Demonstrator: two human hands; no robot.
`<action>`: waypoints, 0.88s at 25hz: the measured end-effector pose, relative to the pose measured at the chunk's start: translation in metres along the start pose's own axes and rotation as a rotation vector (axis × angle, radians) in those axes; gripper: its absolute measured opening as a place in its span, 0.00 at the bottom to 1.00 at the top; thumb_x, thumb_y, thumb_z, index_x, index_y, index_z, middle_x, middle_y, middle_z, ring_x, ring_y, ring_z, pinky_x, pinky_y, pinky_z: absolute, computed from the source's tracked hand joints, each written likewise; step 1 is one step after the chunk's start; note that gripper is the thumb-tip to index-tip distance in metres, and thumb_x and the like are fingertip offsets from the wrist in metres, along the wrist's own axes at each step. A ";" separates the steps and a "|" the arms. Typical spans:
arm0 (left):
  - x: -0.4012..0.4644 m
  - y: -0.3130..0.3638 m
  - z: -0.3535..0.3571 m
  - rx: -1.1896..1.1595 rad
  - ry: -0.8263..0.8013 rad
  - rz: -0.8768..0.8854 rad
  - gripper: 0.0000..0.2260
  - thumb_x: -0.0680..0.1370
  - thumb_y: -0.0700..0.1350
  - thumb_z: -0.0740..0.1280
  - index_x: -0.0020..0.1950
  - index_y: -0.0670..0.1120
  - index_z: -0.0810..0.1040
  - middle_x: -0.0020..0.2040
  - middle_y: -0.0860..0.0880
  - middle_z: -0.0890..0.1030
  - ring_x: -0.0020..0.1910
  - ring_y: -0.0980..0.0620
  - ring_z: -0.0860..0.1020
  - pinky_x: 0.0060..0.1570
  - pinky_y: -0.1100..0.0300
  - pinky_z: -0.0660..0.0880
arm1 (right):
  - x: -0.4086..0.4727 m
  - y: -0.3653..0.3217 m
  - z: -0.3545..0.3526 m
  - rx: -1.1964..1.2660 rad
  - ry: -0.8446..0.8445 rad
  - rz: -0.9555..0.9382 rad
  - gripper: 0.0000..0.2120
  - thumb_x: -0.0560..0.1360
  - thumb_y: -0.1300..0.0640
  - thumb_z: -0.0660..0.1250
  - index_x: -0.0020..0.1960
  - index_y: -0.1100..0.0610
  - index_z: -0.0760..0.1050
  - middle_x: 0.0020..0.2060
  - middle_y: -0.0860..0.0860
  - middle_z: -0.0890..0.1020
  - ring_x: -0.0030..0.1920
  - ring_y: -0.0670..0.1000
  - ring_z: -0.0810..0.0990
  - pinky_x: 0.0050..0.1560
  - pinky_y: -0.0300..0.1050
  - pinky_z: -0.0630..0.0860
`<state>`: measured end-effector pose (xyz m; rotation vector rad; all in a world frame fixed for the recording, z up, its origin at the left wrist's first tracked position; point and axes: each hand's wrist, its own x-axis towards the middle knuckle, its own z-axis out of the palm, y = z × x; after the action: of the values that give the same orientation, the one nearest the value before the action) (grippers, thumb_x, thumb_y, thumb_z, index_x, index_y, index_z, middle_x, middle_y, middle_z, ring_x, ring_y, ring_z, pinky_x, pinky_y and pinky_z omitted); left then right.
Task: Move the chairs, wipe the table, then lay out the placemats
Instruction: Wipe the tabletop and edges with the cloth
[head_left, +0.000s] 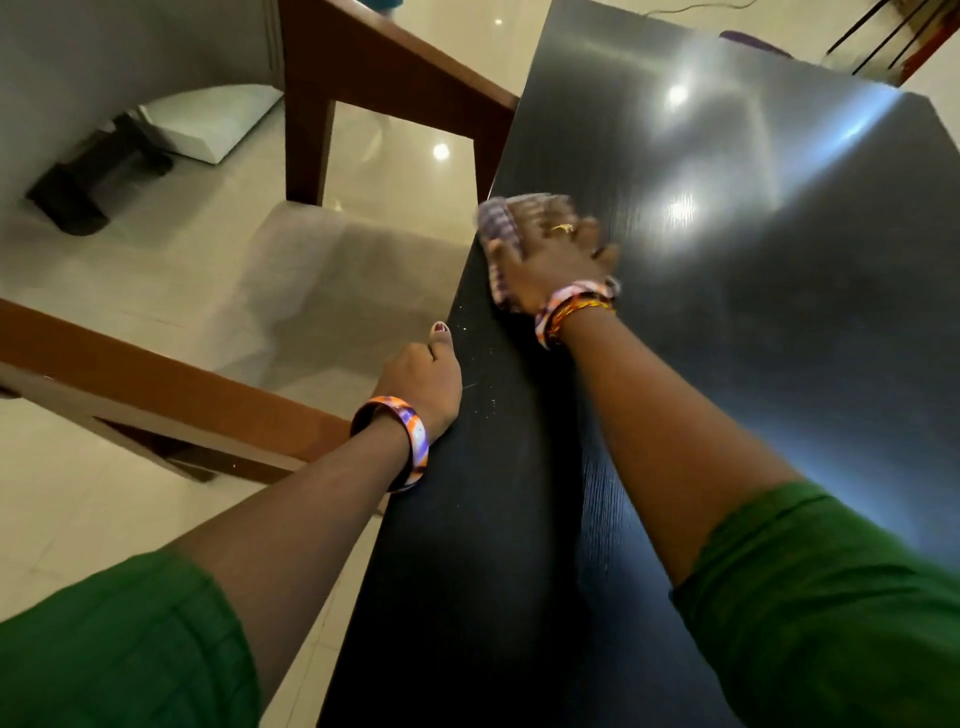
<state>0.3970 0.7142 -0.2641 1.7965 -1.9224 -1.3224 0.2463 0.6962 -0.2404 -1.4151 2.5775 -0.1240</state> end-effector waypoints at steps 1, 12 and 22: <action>-0.001 0.001 -0.002 0.015 -0.002 0.010 0.26 0.83 0.51 0.46 0.35 0.38 0.72 0.36 0.36 0.73 0.34 0.43 0.72 0.35 0.54 0.64 | -0.018 -0.011 0.007 -0.028 -0.003 -0.106 0.27 0.79 0.38 0.48 0.76 0.41 0.48 0.77 0.53 0.50 0.75 0.62 0.48 0.70 0.64 0.48; -0.034 -0.015 -0.012 0.171 0.196 0.322 0.14 0.81 0.41 0.52 0.54 0.34 0.74 0.52 0.36 0.78 0.52 0.38 0.75 0.44 0.53 0.66 | -0.042 0.027 0.000 -0.001 -0.005 0.152 0.26 0.79 0.39 0.47 0.76 0.43 0.49 0.77 0.51 0.48 0.75 0.62 0.47 0.72 0.64 0.46; -0.156 -0.102 -0.020 0.187 0.270 0.252 0.11 0.79 0.41 0.58 0.60 0.41 0.71 0.58 0.42 0.74 0.57 0.45 0.72 0.57 0.54 0.72 | -0.186 -0.036 0.041 -0.177 0.003 -0.464 0.23 0.78 0.39 0.49 0.73 0.34 0.53 0.77 0.48 0.52 0.72 0.59 0.54 0.64 0.57 0.55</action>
<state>0.5196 0.8557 -0.2595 1.6420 -2.0881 -0.8002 0.3818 0.8343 -0.2494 -2.0562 2.2591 0.0381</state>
